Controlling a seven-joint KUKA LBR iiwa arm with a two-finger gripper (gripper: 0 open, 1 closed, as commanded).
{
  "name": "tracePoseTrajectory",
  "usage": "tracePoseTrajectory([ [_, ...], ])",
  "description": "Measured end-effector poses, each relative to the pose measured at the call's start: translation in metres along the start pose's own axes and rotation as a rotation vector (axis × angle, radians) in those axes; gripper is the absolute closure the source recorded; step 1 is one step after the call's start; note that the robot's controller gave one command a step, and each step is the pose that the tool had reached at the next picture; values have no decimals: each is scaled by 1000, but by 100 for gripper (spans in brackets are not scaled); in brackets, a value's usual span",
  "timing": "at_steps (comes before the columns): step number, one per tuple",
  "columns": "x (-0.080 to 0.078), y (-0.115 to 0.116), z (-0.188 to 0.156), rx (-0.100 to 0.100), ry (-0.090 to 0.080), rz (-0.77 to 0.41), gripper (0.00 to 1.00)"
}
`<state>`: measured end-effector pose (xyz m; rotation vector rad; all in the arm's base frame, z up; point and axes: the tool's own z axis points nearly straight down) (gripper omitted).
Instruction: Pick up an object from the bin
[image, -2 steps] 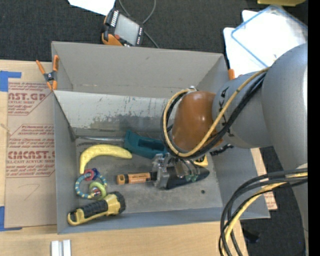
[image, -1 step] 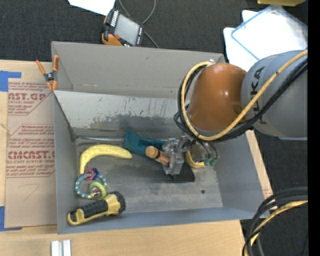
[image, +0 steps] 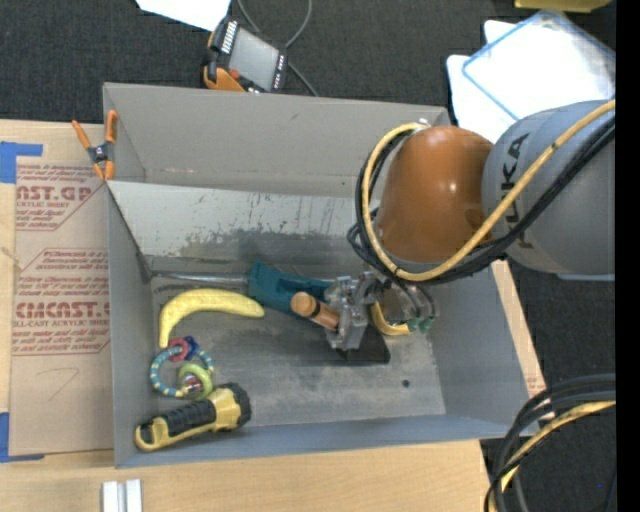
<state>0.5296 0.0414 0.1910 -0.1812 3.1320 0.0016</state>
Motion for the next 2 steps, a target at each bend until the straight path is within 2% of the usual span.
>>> tracePoseTrajectory([
  [1, 3, 1, -15, 0, 11, -4, 100],
  [2, -9, -1, -45, 0, -1, -45, 100],
])
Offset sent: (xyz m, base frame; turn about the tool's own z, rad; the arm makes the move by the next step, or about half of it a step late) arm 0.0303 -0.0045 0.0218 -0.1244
